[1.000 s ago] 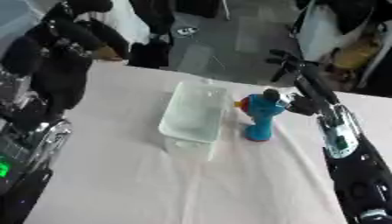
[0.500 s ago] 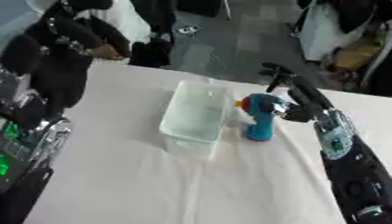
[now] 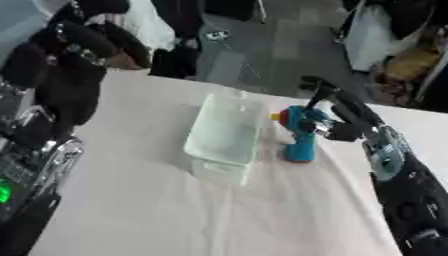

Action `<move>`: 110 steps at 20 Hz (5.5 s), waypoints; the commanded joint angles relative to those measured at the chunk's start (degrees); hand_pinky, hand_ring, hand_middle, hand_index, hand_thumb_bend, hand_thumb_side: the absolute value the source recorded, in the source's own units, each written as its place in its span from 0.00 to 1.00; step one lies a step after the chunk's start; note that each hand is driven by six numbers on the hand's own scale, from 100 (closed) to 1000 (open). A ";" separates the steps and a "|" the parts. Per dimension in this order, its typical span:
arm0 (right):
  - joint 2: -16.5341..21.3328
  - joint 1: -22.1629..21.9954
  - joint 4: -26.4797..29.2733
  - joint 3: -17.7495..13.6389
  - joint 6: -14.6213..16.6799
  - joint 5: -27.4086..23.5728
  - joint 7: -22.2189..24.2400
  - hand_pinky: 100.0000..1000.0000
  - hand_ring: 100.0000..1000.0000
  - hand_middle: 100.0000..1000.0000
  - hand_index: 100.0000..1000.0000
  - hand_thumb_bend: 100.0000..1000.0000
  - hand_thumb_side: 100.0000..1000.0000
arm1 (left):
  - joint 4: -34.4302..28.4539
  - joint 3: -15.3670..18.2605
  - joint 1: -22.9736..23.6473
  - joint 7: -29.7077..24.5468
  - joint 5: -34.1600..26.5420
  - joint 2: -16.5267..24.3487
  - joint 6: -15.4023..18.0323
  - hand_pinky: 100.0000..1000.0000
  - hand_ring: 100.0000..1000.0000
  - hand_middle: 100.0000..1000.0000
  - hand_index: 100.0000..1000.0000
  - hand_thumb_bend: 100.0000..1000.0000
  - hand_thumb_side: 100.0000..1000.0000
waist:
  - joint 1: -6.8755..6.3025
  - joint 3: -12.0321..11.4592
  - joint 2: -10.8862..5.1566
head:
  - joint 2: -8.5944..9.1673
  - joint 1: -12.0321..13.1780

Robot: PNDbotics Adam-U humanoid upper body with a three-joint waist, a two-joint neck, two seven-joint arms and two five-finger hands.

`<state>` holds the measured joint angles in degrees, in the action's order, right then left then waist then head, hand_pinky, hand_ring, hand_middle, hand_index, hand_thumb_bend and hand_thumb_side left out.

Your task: Pick up objects on the table and place them in the box.

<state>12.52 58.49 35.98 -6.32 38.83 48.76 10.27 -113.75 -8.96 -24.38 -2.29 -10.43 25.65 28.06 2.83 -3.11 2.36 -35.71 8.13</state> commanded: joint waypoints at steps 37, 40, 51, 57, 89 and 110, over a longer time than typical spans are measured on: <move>2.80 2.56 -5.31 -0.56 -0.06 -16.89 0.87 0.87 0.62 1.00 0.94 1.00 0.94 | -0.84 0.43 -1.18 -0.42 -0.24 0.11 0.19 0.47 0.53 0.78 0.62 0.18 0.91 | -0.55 -0.06 0.47 | 0.44 -0.71; 2.82 2.67 -5.07 -0.43 0.20 -17.25 0.14 0.86 0.61 1.00 0.94 1.00 0.94 | -0.84 0.44 -1.10 -0.50 -0.22 0.06 0.18 0.47 0.53 0.78 0.61 0.18 0.91 | -0.58 -0.04 0.58 | 0.52 -0.91; 2.76 3.00 -4.39 0.04 0.57 -18.80 1.01 0.85 0.60 1.00 0.94 0.98 0.95 | -0.84 0.56 -1.21 -0.37 -0.22 0.01 0.14 0.47 0.53 0.78 0.61 0.18 0.91 | -0.56 -0.11 0.60 | 0.36 -1.28; 2.55 3.47 -3.37 0.37 0.95 -19.56 1.67 0.85 0.61 1.00 0.94 0.97 0.96 | -0.84 0.55 -1.31 -0.27 -0.26 -0.02 0.14 0.47 0.53 0.78 0.61 0.18 0.91 | -0.50 -0.23 0.50 | 0.43 -1.12; 0.04 0.48 1.34 -0.12 -1.33 -13.20 -1.22 0.90 0.63 1.00 0.95 1.00 1.00 | -0.84 0.41 -1.75 -0.18 -0.63 -0.33 -0.11 0.47 0.53 0.78 0.62 0.18 0.91 | -0.28 -0.72 0.17 | -0.26 -0.42; -3.32 -3.66 5.38 -0.64 -11.02 -2.65 -15.49 0.90 0.63 1.00 0.98 1.00 0.97 | -0.84 0.37 -1.60 -0.29 -0.69 -0.29 -0.14 0.47 0.53 0.78 0.62 0.18 0.91 | -0.24 -0.69 0.03 | -0.16 -0.37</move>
<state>8.88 54.27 39.93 -7.10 28.26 45.60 -5.10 -113.75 -8.96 -25.37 -2.52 -10.83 25.14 28.05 2.77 -3.75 3.39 -36.11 7.56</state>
